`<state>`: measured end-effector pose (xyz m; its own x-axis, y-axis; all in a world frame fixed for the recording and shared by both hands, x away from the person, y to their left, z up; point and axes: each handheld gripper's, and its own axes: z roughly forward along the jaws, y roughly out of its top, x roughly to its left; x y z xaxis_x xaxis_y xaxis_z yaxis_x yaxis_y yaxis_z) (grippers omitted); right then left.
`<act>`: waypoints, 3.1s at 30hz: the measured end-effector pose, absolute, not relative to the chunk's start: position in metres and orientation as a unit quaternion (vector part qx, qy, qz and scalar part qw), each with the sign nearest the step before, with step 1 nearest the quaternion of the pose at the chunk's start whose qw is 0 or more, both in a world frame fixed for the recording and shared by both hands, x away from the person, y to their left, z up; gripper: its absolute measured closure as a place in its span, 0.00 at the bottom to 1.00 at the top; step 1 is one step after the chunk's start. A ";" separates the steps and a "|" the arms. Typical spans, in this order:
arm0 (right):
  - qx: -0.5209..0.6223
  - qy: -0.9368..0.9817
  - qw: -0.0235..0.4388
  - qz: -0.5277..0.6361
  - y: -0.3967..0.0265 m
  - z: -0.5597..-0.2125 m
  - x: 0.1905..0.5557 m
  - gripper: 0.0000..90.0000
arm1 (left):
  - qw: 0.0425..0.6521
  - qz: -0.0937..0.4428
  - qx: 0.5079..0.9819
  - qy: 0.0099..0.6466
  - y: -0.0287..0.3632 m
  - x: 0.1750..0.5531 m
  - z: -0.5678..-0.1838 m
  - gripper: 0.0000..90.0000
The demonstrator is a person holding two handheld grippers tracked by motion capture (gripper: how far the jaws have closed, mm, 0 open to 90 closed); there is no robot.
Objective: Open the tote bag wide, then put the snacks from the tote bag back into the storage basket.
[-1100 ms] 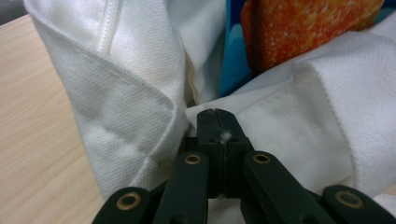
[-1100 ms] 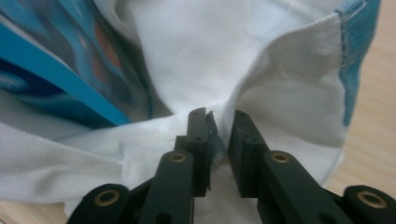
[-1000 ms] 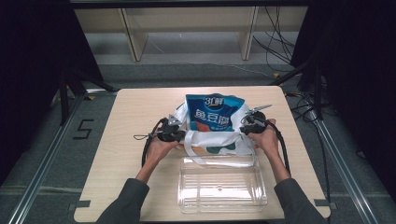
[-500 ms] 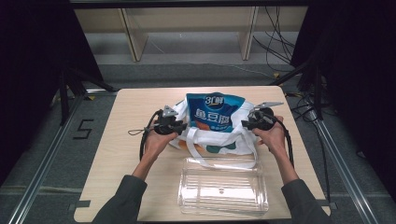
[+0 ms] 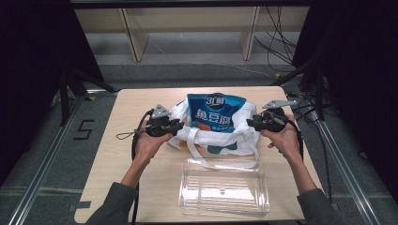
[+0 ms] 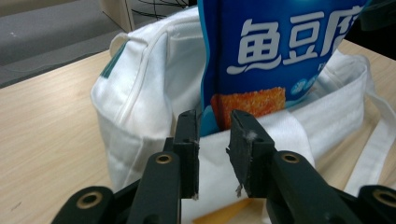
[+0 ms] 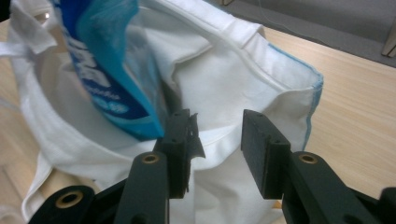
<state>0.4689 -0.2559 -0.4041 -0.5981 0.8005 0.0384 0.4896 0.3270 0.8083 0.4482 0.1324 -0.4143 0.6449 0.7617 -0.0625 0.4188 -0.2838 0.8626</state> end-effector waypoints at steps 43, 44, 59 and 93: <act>0.330 0.836 0.154 0.412 -0.247 -0.356 0.444 0.39 | 0.429 0.156 0.783 0.422 0.188 0.299 -0.476 0.38; 0.328 0.837 0.154 0.411 -0.247 -0.354 0.444 0.38 | 0.423 0.157 0.788 0.418 0.189 0.297 -0.477 0.37; 0.320 0.838 0.163 0.410 -0.250 -0.326 0.456 0.35 | 0.391 0.155 0.814 0.400 0.181 0.283 -0.494 0.31; 0.243 0.887 0.168 0.354 -0.183 -0.280 0.503 0.46 | 0.387 0.152 0.816 0.401 0.182 0.277 -0.499 0.32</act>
<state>0.5033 -0.1826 -0.2797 -0.8250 0.5509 -0.1260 0.3132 0.6313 0.7095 0.2765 0.1821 -0.4989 0.6317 0.7726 -0.0632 0.5381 -0.3784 0.7532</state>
